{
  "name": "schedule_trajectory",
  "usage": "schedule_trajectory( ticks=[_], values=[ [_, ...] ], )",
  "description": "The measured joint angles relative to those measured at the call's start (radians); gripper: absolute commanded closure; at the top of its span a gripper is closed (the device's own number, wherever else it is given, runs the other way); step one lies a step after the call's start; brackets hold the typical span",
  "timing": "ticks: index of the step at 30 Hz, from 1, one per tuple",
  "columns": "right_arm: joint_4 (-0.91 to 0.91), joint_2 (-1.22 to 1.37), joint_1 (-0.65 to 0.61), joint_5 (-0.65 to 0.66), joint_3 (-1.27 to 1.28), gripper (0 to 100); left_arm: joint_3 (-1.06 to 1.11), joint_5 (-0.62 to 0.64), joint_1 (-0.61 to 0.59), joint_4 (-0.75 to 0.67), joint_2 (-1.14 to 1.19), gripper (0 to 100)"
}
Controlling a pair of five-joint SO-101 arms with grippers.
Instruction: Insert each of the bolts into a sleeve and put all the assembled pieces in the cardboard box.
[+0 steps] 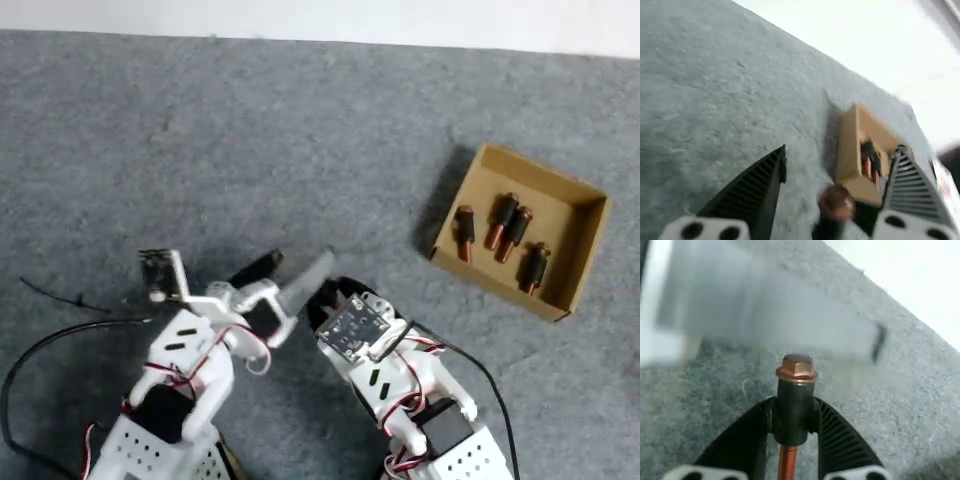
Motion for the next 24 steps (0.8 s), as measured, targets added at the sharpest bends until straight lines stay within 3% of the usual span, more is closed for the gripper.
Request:
schedule_trajectory(
  ticks=[7,13,24],
  values=[
    [-0.064,0.000,0.109,-0.018,0.000,99.5,-0.006,0.157,-0.235,0.000,0.000,70],
    [-0.107,0.000,0.287,-0.180,0.000,99.5,-0.006,0.161,-0.232,0.000,0.000,70],
    [-0.207,0.074,0.589,-0.219,-0.014,99.4,0.000,0.127,-0.232,-0.052,0.000,70]
  ],
)
